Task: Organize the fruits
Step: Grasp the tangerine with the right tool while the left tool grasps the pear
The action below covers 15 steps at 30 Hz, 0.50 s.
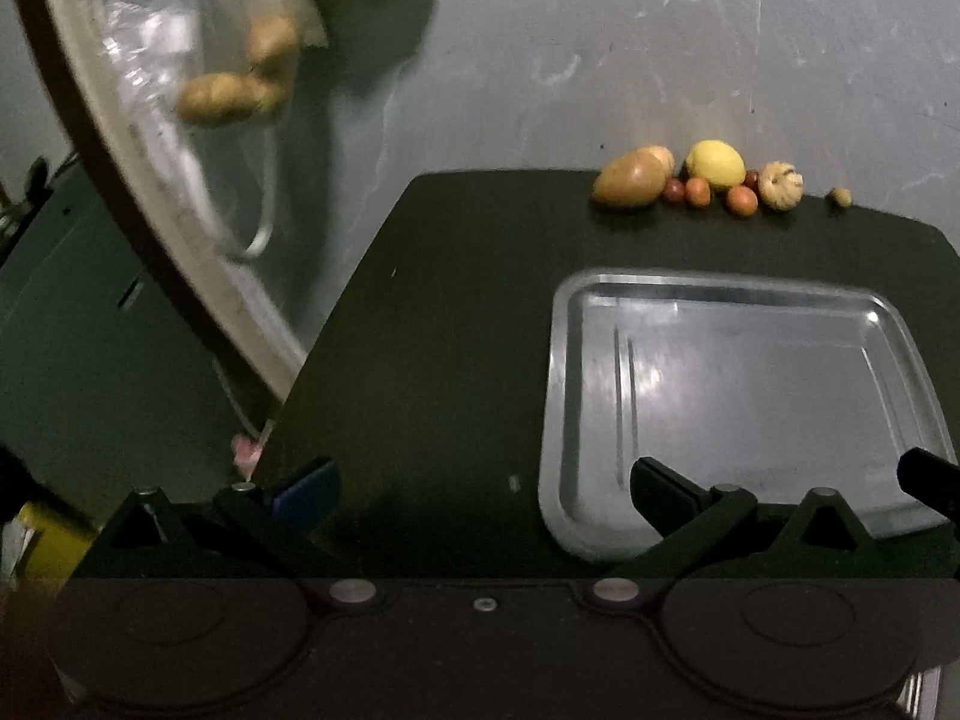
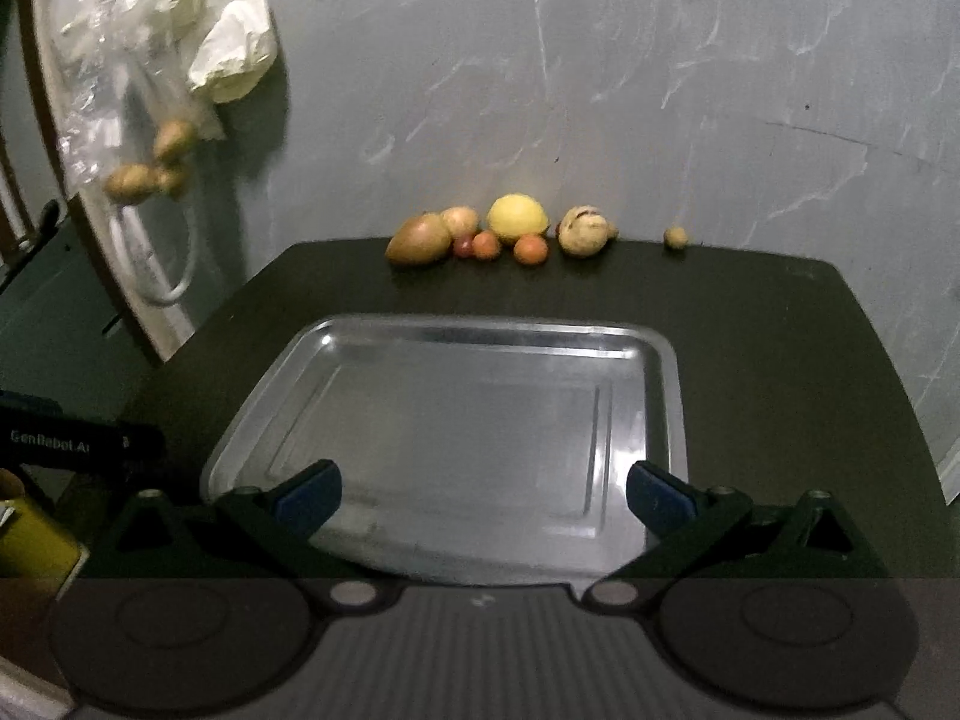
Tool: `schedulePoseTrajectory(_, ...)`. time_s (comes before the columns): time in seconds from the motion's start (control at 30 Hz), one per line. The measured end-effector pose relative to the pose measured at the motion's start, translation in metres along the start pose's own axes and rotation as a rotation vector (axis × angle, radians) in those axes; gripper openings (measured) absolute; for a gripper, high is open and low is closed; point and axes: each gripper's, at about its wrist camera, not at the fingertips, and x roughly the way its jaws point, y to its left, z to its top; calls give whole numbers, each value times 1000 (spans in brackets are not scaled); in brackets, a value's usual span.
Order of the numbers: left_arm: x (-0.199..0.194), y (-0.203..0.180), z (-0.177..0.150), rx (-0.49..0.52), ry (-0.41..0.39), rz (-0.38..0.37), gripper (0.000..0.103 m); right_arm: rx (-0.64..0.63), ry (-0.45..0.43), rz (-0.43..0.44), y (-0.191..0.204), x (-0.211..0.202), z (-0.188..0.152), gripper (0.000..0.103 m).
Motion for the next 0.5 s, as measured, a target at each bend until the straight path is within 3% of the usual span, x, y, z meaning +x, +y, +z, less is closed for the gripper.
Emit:
schedulePoseTrajectory(0.27,55,21,55,59,-41,-136,102,35,11,-62,27,41,25,103)
schedulePoseTrajectory(0.5,99,16,105,108,-75,-220,102,20,35,-179,49,77,44,103)
